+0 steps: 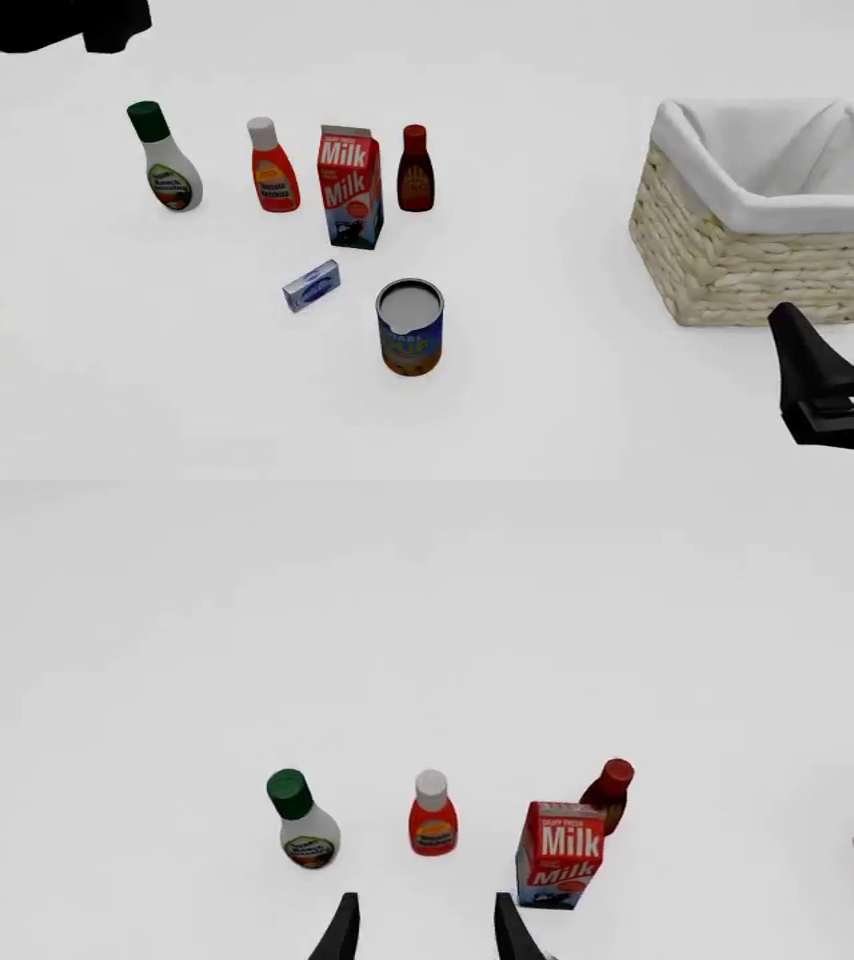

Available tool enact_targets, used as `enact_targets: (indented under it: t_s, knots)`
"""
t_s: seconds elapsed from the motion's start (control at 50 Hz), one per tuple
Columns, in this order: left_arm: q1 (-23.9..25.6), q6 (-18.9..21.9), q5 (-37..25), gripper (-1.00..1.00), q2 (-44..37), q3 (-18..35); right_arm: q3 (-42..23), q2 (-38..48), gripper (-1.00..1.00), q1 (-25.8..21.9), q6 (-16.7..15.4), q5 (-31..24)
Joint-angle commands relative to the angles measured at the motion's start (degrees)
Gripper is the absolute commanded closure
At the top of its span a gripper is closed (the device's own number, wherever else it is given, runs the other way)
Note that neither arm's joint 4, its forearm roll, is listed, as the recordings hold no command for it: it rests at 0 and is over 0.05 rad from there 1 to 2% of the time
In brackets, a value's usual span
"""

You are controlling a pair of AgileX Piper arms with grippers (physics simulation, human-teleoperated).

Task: Pick the ketchup and place it in the basket.

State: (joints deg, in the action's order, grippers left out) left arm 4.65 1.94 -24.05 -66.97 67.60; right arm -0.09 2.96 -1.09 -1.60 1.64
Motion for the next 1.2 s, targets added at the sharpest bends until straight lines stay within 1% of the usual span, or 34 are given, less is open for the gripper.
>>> enact_targets:
  t_s: [0.02, 0.12, 0.18, 0.2, 0.32, 0.34, 0.42, 0.66, 0.84, 0.86, 1.1, 1.2]
  knots:
    - [-0.39, 1.21, -3.81, -1.0, -8.94, 8.74, 0.05, 0.21, -1.0, 0.08, -0.08, 0.14]
    - [-0.14, 0.44, -4.35, -1.0, -11.84, 10.7, 0.05, 0.68, -1.0, 0.11, -0.09, 0.48]
    - [0.23, 0.94, -4.32, -1.0, -13.54, 11.65, 0.05, 0.8, -1.0, 0.1, -0.14, 0.56]
    - [0.5, 0.14, -4.87, -1.0, -14.52, 12.22, 0.05, 1.06, -1.0, 0.11, -0.18, 0.77]
    - [1.11, 0.28, -4.96, -1.0, -16.63, 14.14, 0.04, 1.63, -1.0, 0.12, -0.24, 1.27]
    - [0.69, 0.82, -4.74, -1.0, -16.86, 14.61, 0.04, 1.61, -1.0, 0.16, -0.21, 1.26]
    - [0.41, 0.33, -5.06, -1.0, -19.04, 16.66, 0.04, 1.76, -1.0, 0.16, -0.27, 1.34]
    - [-0.35, 1.53, -4.99, -1.0, -22.67, 20.46, 0.06, 2.81, -1.0, 0.18, -0.42, 2.13]
    - [-0.71, 1.62, -4.92, -1.0, -25.84, 23.06, 0.06, 3.0, -1.0, 0.24, -0.59, 2.31]
    - [-0.7, 2.4, -4.59, -1.0, -26.0, 23.57, 0.06, 3.27, -1.0, 0.2, -0.64, 2.55]
    - [-0.61, 1.92, -4.76, -1.0, -29.98, 27.6, 0.07, 5.05, -1.0, 0.14, -0.47, 3.88]
    - [-0.65, 2.02, -4.14, -1.0, -31.15, 27.96, 0.07, 5.14, -1.0, 0.14, -0.56, 3.88]
